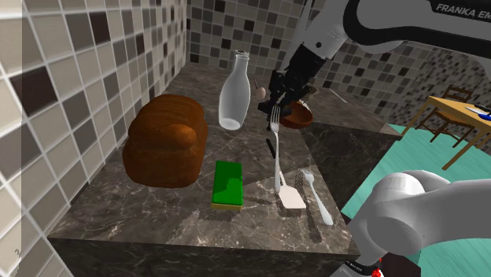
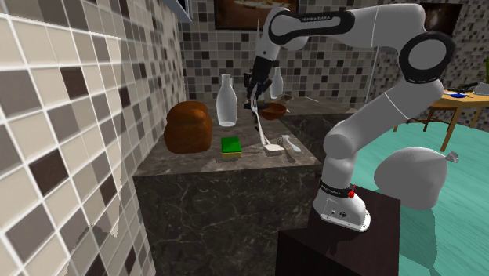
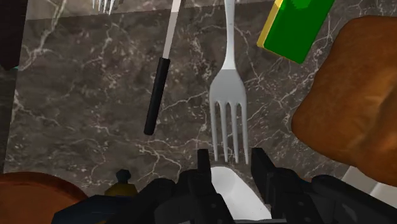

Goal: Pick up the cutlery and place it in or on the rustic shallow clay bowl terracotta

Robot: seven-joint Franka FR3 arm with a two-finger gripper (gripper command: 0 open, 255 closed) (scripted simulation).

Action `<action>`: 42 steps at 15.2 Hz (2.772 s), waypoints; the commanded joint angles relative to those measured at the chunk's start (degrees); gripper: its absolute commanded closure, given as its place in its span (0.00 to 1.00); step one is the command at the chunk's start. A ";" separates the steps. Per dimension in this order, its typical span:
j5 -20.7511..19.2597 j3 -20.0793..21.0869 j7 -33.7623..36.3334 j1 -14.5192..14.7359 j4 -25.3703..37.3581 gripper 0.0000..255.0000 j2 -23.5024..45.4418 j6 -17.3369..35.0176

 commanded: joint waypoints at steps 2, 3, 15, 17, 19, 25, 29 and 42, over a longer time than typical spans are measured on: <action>-1.51 -3.71 -4.10 -1.19 1.97 1.00 2.35 -0.34; -1.94 -4.91 -5.42 -1.54 2.71 1.00 3.22 -0.42; -3.86 -18.95 -21.29 -4.12 16.56 1.00 17.78 -2.29; -3.37 -21.25 -24.03 -4.34 19.80 1.00 20.92 -2.94; -2.56 -23.55 -26.83 -4.59 23.33 1.00 24.29 -3.75; 0.48 -28.50 -33.40 -5.52 31.37 1.00 32.55 -5.51; 0.42 -28.42 -33.97 -5.57 27.87 1.00 32.10 -2.46; 0.99 -28.57 -36.04 -5.63 19.25 1.00 32.05 5.89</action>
